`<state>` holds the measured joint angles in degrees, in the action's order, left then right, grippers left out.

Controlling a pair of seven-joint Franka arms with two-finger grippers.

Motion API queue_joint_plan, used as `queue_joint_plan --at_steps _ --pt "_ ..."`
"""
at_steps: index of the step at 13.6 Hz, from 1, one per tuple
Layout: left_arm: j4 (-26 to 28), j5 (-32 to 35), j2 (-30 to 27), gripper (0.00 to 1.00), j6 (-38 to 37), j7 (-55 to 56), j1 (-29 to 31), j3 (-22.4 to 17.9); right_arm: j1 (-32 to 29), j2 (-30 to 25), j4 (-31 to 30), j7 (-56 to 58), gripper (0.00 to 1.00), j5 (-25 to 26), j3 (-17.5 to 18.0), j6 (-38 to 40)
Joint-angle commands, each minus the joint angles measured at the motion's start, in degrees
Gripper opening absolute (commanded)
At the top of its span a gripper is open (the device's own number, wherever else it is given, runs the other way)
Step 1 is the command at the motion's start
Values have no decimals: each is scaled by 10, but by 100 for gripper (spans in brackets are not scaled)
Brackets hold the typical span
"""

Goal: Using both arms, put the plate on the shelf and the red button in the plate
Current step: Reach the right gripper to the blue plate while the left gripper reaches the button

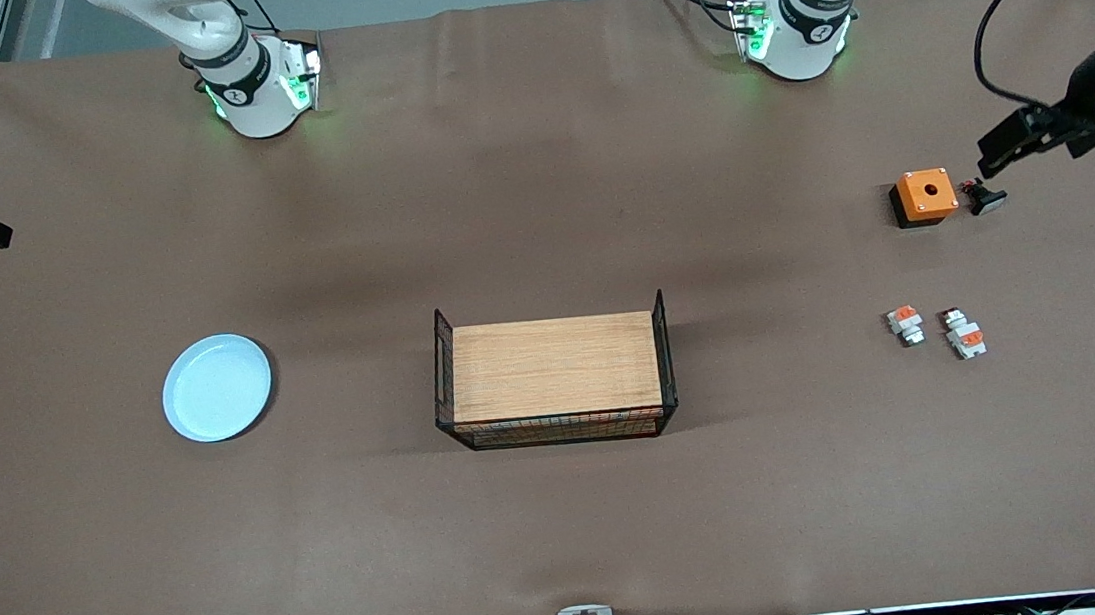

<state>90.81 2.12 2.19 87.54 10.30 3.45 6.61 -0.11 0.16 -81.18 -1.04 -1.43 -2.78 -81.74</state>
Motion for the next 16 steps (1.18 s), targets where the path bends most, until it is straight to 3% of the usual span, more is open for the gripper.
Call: queue_joint_plan --at_steps 1,4,8,12,14,16 --pt "-2 32 61 100 25 -5 28 -2 -2 17 14 -7 100 1 1 7" --pt "37 34 114 100 128 -12 74 -2 -4 44 14 -5 100 4 1 4" --pt "39 33 213 100 227 -78 118 -2 -4 80 5 -5 100 33 1 9" --pt "40 54 313 92 336 -78 141 -2 -18 165 2 -3 100 44 1 3" --pt "43 53 339 83 360 -78 141 -2 -32 205 -6 11 100 49 1 -50" --pt "58 52 345 81 389 -76 141 -2 -53 224 -40 58 100 49 2 -133"
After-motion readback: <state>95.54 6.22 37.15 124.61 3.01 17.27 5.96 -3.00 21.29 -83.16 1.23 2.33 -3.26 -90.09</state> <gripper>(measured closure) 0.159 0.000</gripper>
